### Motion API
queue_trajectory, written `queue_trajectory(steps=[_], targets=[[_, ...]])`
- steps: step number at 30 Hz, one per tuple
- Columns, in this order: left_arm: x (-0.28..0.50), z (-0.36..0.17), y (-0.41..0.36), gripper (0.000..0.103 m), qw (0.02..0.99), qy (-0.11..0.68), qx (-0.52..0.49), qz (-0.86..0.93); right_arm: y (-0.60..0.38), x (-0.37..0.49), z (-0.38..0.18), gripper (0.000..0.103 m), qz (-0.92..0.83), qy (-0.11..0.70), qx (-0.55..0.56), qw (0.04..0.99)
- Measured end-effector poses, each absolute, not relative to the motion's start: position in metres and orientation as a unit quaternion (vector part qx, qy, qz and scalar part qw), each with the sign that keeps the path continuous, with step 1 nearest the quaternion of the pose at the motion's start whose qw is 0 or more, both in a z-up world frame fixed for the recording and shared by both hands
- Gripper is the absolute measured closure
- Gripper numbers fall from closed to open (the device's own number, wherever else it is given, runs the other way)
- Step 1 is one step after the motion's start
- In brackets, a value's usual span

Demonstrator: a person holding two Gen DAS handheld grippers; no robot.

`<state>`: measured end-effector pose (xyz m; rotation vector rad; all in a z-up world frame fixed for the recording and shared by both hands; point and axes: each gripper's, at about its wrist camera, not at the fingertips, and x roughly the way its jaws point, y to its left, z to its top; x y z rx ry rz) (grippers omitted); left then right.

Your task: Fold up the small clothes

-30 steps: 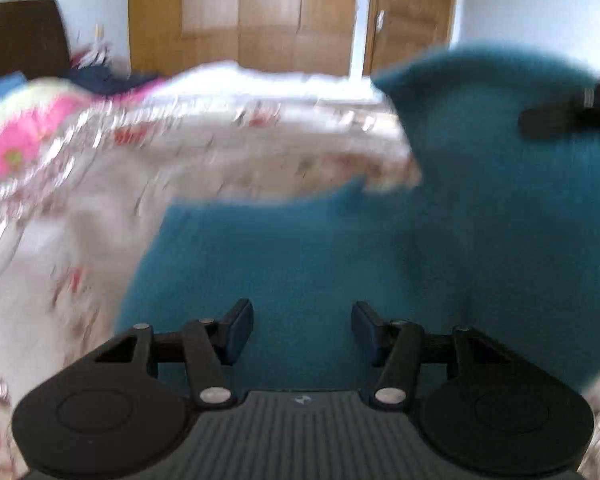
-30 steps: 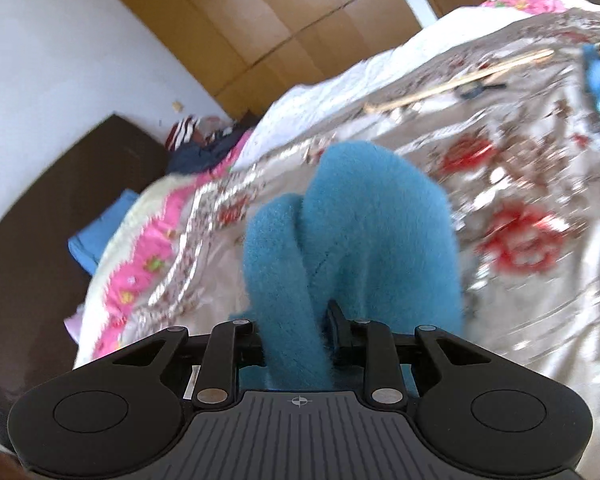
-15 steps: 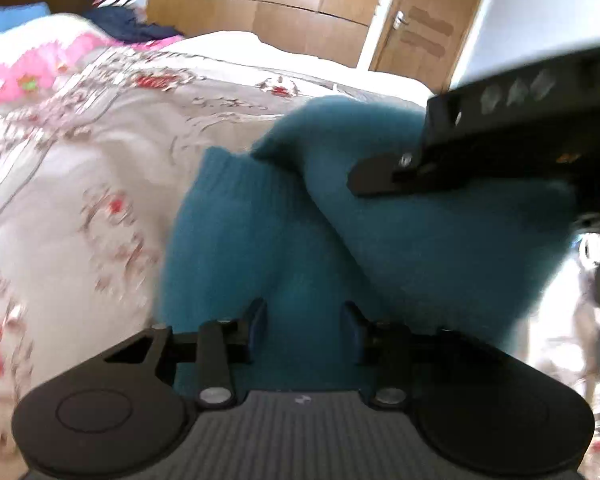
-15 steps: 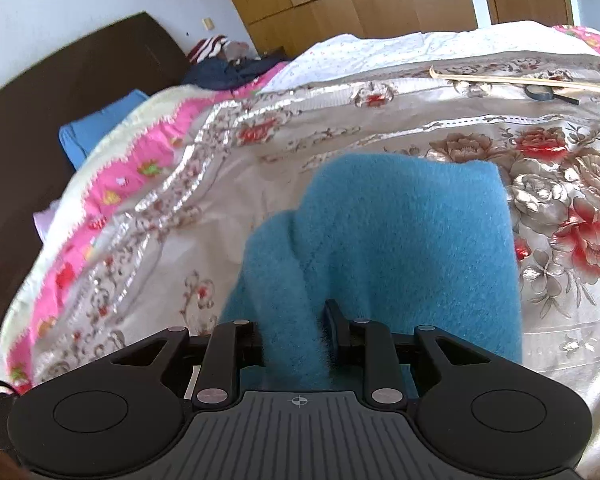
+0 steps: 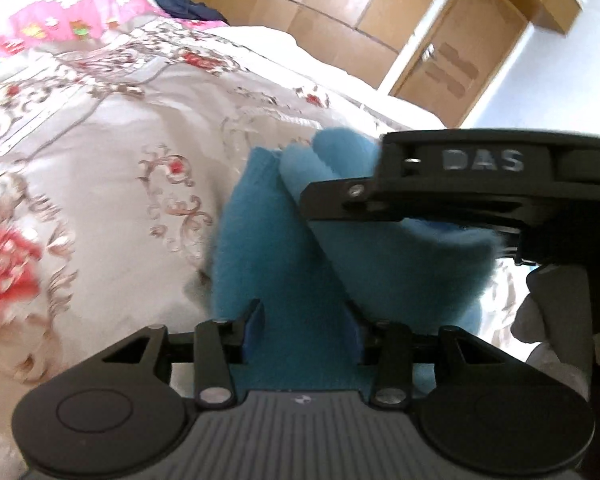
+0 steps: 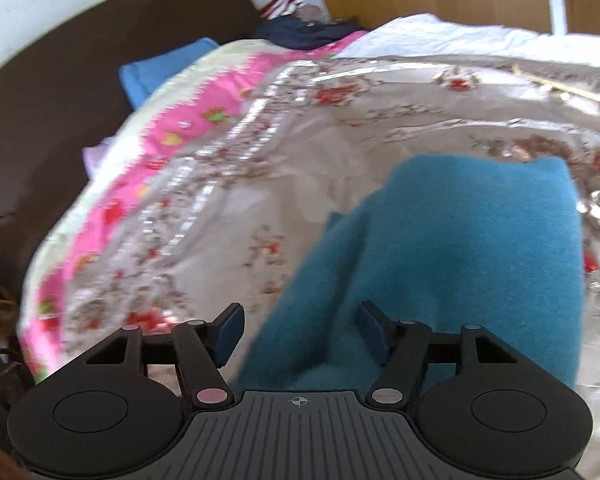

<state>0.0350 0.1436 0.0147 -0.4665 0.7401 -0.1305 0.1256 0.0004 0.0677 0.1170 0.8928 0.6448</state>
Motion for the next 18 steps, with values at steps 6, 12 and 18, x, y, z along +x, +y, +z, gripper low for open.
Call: queue_trajectory(steps=[6,12,18], targets=[[0.011,0.044,0.15,0.047,0.931,0.29,-0.219,-0.027,-0.038,0.131,0.099,0.04,0.296,0.388,0.097,0.867],[0.017,0.089,0.132,0.038,0.953,0.225,-0.183,-0.088,-0.042,0.166,0.108,0.04,0.244,0.383,0.043,0.89],[0.061,0.073,0.099,0.038,0.943,0.269,-0.148,-0.129,-0.018,0.204,0.09,0.04,0.227,0.424,-0.001,0.877]])
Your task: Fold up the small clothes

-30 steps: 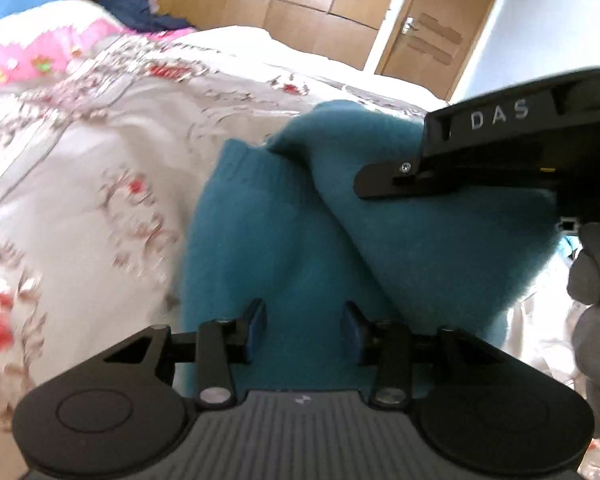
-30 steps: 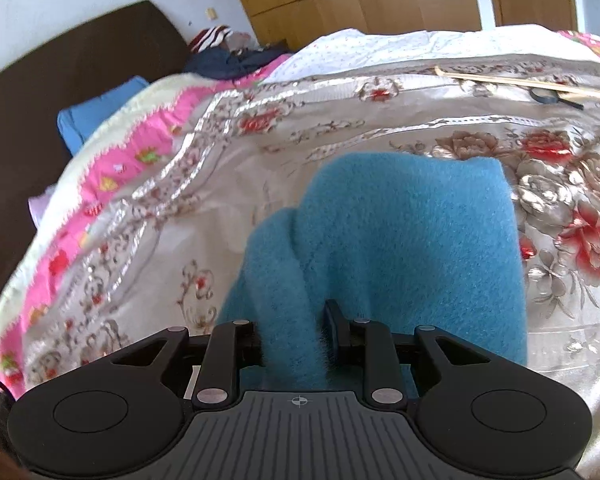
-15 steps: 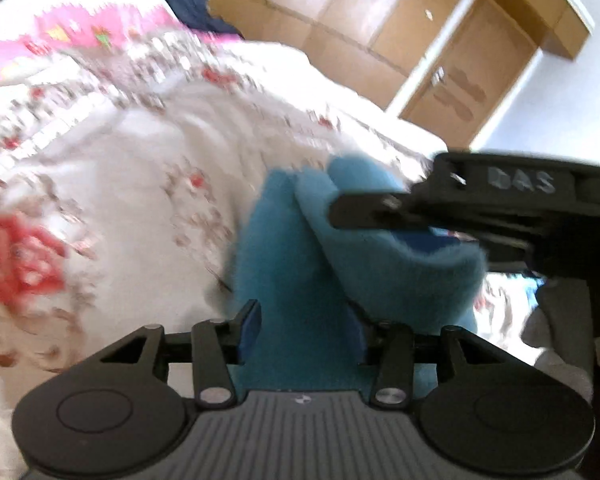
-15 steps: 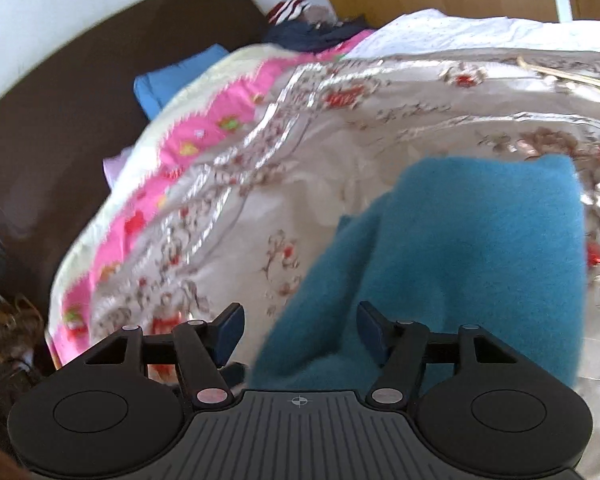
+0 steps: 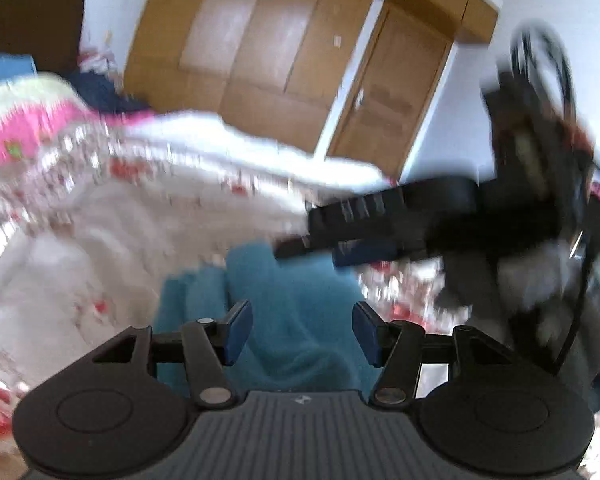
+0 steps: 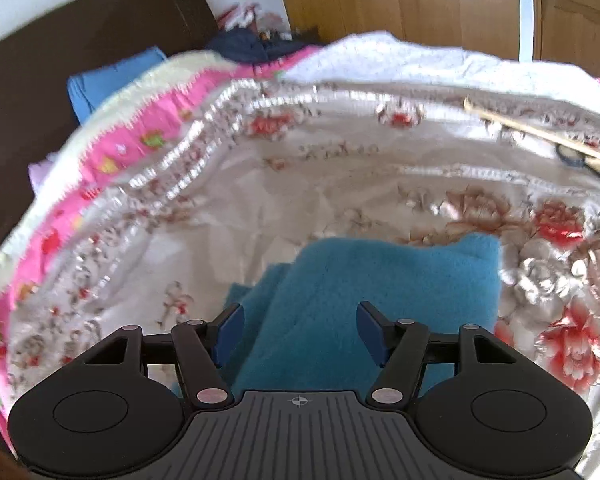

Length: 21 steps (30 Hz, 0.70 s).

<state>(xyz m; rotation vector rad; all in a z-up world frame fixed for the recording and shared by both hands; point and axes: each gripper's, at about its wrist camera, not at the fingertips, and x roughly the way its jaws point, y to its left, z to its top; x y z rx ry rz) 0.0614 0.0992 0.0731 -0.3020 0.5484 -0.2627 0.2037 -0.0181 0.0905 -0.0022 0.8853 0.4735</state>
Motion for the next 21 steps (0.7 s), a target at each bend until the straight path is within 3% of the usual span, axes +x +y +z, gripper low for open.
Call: queue_trajectory(steps=[4,7,9,12,13,14,17,21], targets=[[0.078,0.02,0.095,0.038,0.916,0.373,-0.118,-0.086,0.006,0.206,0.062,0.033,0.223,0.449,-0.012,0.865],[0.07,0.008,0.114,0.038,0.9,0.39,-0.169,-0.094,0.023,0.199,0.045,0.032,0.205,0.438,-0.066,0.873],[0.067,0.01,0.118,0.038,0.898,0.389,-0.181,-0.095,0.027,0.198,0.035,0.039,0.194,0.434,-0.088,0.875],[0.065,0.011,0.113,0.04,0.903,0.383,-0.168,-0.092,0.022,0.195,0.034,0.063,0.193,0.427,-0.099,0.878],[0.063,0.011,0.111,0.042,0.905,0.38,-0.165,-0.093,0.017,0.194,0.038,0.077,0.195,0.43,-0.085,0.877],[0.062,0.011,0.11,0.045,0.906,0.378,-0.165,-0.094,0.012,0.193,0.045,0.082,0.198,0.432,-0.067,0.877],[0.057,0.016,0.117,0.056,0.906,0.361,-0.197,-0.102,-0.003,0.185,0.071,0.084,0.217,0.417,-0.019,0.882],[0.036,0.028,0.124,0.061,0.91,0.33,-0.228,-0.107,-0.004,0.169,0.097,0.084,0.248,0.393,0.01,0.885]])
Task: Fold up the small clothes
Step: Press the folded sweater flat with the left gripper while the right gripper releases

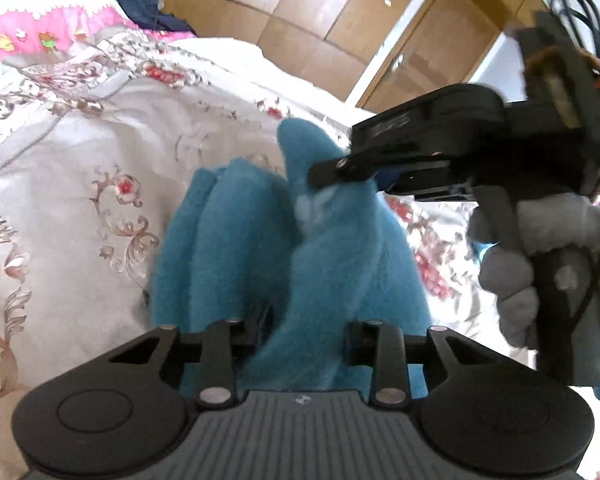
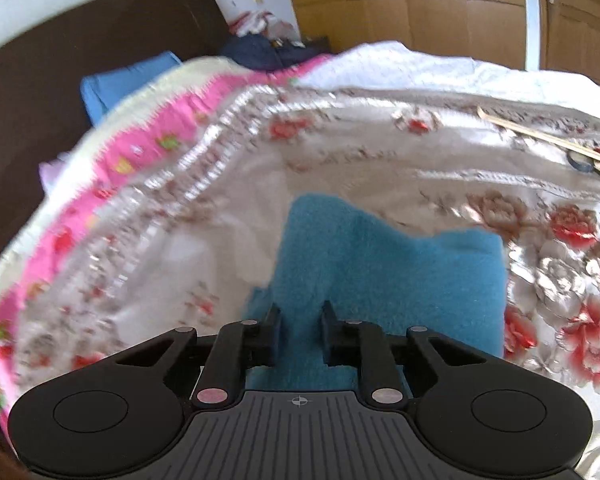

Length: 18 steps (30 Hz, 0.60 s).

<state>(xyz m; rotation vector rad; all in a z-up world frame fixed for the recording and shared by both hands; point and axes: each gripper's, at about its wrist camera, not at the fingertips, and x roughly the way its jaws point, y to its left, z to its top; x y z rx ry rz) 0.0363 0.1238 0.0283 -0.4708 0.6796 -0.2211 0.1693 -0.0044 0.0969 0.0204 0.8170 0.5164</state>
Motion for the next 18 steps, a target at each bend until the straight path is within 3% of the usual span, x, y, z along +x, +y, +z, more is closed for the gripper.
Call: queue_trajectory(steps=[6,15,18], targets=[[0.015,0.031,0.145,0.065,0.91,0.304,-0.269,-0.086,0.035,0.163,0.086,0.084,0.283,0.384,0.0,0.879],[0.029,-0.001,0.172,0.071,0.863,0.383,-0.328,-0.025,0.082,0.178,0.011,0.082,0.299,0.429,0.008,0.852],[0.034,-0.005,0.165,0.071,0.865,0.398,-0.305,-0.009,0.089,0.169,0.007,0.072,0.31,0.411,-0.005,0.857]])
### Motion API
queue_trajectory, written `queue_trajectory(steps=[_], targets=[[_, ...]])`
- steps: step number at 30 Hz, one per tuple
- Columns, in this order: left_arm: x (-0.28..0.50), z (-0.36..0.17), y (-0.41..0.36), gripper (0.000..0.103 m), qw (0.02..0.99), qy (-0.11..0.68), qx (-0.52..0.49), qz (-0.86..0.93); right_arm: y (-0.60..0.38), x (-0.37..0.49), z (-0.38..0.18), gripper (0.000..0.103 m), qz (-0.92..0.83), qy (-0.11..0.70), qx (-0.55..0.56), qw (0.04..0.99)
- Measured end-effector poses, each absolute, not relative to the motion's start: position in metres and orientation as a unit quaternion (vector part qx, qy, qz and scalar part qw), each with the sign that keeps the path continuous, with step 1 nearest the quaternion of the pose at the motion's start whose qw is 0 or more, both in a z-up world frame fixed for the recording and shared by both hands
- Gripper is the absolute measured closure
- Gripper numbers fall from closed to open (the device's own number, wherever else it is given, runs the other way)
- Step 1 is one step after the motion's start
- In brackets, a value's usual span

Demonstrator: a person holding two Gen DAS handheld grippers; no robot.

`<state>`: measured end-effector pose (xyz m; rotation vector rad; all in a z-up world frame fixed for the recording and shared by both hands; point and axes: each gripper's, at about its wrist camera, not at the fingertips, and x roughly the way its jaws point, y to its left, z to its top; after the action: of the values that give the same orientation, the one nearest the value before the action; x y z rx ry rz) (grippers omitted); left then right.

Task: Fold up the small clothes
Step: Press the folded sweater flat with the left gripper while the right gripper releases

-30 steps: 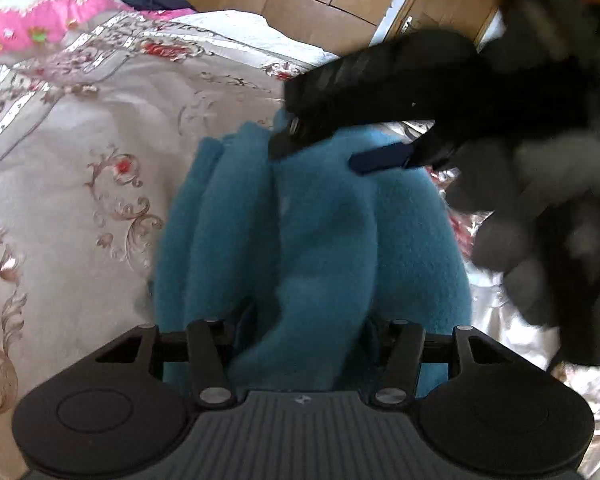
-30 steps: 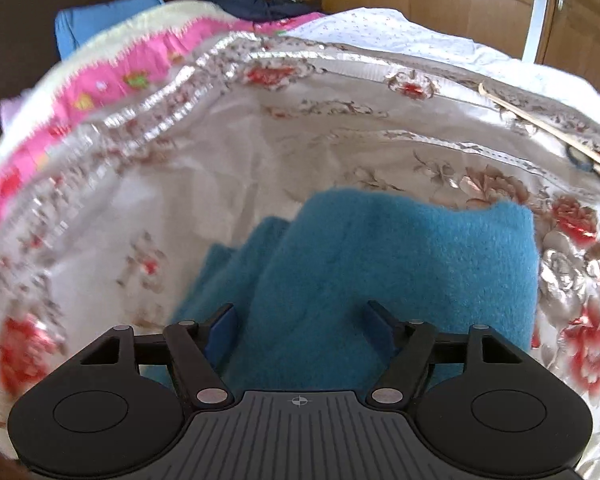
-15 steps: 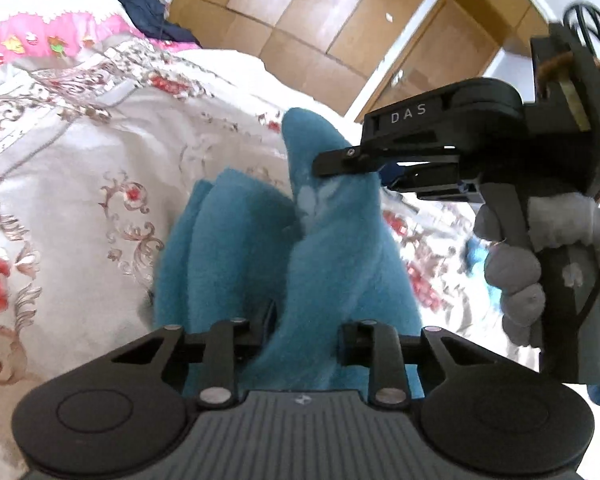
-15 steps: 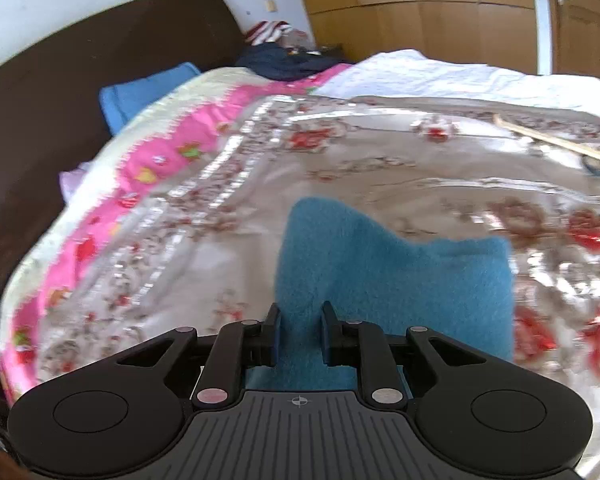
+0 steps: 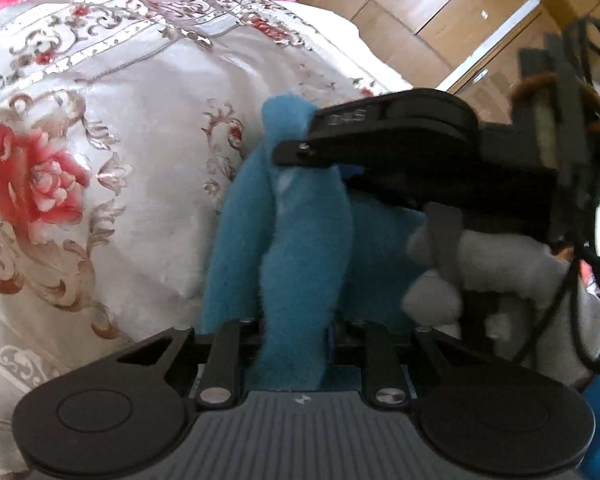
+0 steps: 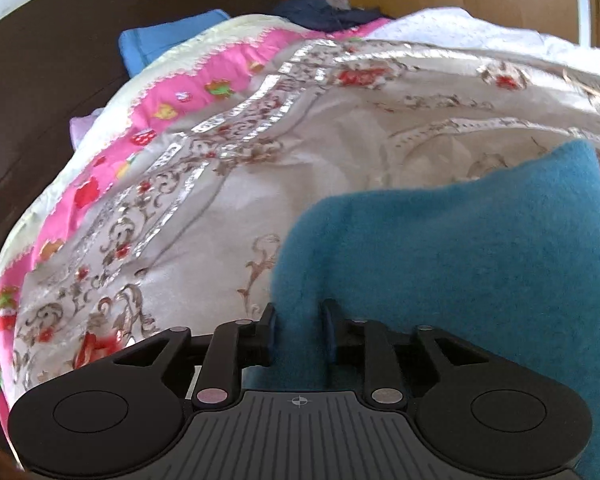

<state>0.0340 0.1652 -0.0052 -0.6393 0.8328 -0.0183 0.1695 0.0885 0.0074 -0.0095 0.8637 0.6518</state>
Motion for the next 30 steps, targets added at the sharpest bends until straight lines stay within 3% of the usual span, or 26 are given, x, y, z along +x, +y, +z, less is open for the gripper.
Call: queue_trajectory(steps=[9,16,24,30], targets=[[0.019,0.02,0.148,0.064,0.889,0.396,-0.229,0.02,0.045,0.174,0.038,0.067,0.362,0.405,0.103,0.833],[0.016,0.038,0.134,0.064,0.901,0.392,-0.184,0.019,0.027,0.163,0.059,0.067,0.394,0.367,0.105,0.836],[0.009,0.024,0.173,0.064,0.861,0.397,-0.318,0.0,-0.046,0.131,0.053,0.067,0.345,0.345,0.083,0.869],[-0.008,0.063,0.154,0.064,0.914,0.346,-0.21,0.043,-0.084,0.118,0.044,0.067,0.305,0.329,0.109,0.887]])
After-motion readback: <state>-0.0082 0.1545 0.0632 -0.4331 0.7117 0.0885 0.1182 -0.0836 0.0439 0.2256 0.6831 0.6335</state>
